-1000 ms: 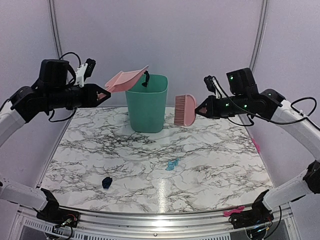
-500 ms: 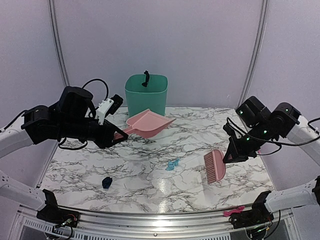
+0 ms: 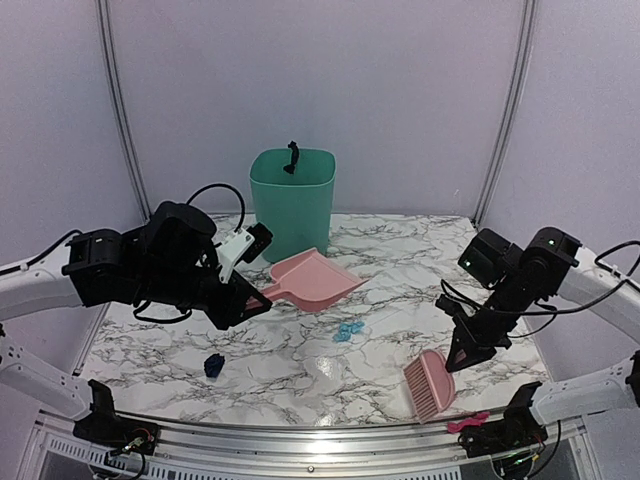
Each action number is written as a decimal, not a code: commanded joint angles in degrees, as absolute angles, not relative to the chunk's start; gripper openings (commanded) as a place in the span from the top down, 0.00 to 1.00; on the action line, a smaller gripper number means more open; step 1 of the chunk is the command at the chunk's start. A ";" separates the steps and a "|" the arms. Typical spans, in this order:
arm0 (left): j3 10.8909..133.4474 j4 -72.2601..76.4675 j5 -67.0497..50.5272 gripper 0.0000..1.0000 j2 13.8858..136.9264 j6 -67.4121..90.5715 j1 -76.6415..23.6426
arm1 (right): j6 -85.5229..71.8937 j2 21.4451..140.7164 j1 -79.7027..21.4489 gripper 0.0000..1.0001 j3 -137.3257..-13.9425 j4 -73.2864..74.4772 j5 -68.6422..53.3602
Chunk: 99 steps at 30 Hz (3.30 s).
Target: Sweep away the paper scraps from the table
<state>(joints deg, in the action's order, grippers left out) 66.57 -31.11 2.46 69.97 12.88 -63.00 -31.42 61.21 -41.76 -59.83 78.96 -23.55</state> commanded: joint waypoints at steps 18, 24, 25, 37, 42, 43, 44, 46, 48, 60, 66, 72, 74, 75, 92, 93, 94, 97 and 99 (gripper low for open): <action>59.62 -66.19 23.36 1.00 48.03 43.26 -69.68 | -30.54 95.03 -44.52 1.00 -88.14 61.50 2.97; 61.04 -75.00 21.89 1.00 46.95 46.16 -69.65 | -27.68 107.39 -48.30 1.00 -96.84 60.98 0.62; 61.00 -76.34 21.23 1.00 47.40 46.07 -69.69 | -27.09 108.88 -48.61 1.00 -98.04 60.85 -1.39; 66.90 -82.48 22.85 1.00 48.57 45.66 -69.70 | -22.44 117.93 -51.98 1.00 -107.36 53.97 -17.38; 67.79 -82.40 25.63 1.00 49.86 45.37 -69.70 | -23.37 115.47 -52.08 1.00 -109.18 50.73 -20.16; 68.25 -82.48 26.30 1.00 49.94 45.41 -69.70 | -23.88 115.05 -52.26 1.00 -109.77 50.54 -19.96; 68.71 -82.52 26.95 1.00 49.97 45.40 -69.70 | -24.57 114.60 -52.60 1.00 -109.93 49.87 -19.72; 69.43 -82.32 28.21 1.00 49.80 45.44 -69.70 | -26.31 113.57 -54.05 1.00 -109.08 46.85 -20.28; 69.98 -82.09 29.31 1.00 49.75 45.30 -69.70 | -27.93 113.76 -56.27 1.00 -108.42 42.93 -23.75; 69.04 -80.74 29.98 1.00 48.92 45.31 -69.70 | -41.48 129.42 -65.78 1.00 -113.98 26.22 -33.12; 67.79 -80.68 29.72 1.00 47.85 45.77 -69.70 | -43.56 131.53 -65.83 1.00 -110.98 28.45 -28.60; 66.76 -80.52 29.00 1.00 47.18 45.44 -69.70 | -42.63 124.94 -64.49 1.00 -100.25 30.59 -24.13; 66.35 -80.31 28.37 1.00 47.47 44.86 -69.70 | -42.14 121.69 -64.05 1.00 -96.14 30.97 -23.14; 66.16 -80.29 28.16 1.00 47.66 44.57 -69.70 | -41.80 119.95 -63.79 1.00 -94.46 31.40 -22.42; 63.21 -72.76 22.54 1.00 51.64 38.05 -69.70 | -30.36 103.08 -55.41 1.00 -82.50 45.08 -16.26; 62.93 -71.89 21.98 1.00 52.06 37.29 -69.70 | -28.96 102.03 -55.32 1.00 -83.17 45.72 -16.91; 62.59 -70.94 21.34 1.00 52.56 36.48 -69.70 | -27.99 100.97 -55.30 1.00 -83.82 46.43 -17.43; 61.83 -68.48 19.85 1.00 55.11 34.01 -69.70 | -25.82 97.46 -54.72 1.00 -85.67 49.78 -18.22; 61.55 -67.30 19.61 1.00 56.80 32.28 -69.70 | -25.14 94.45 -53.86 1.00 -85.91 51.81 -18.68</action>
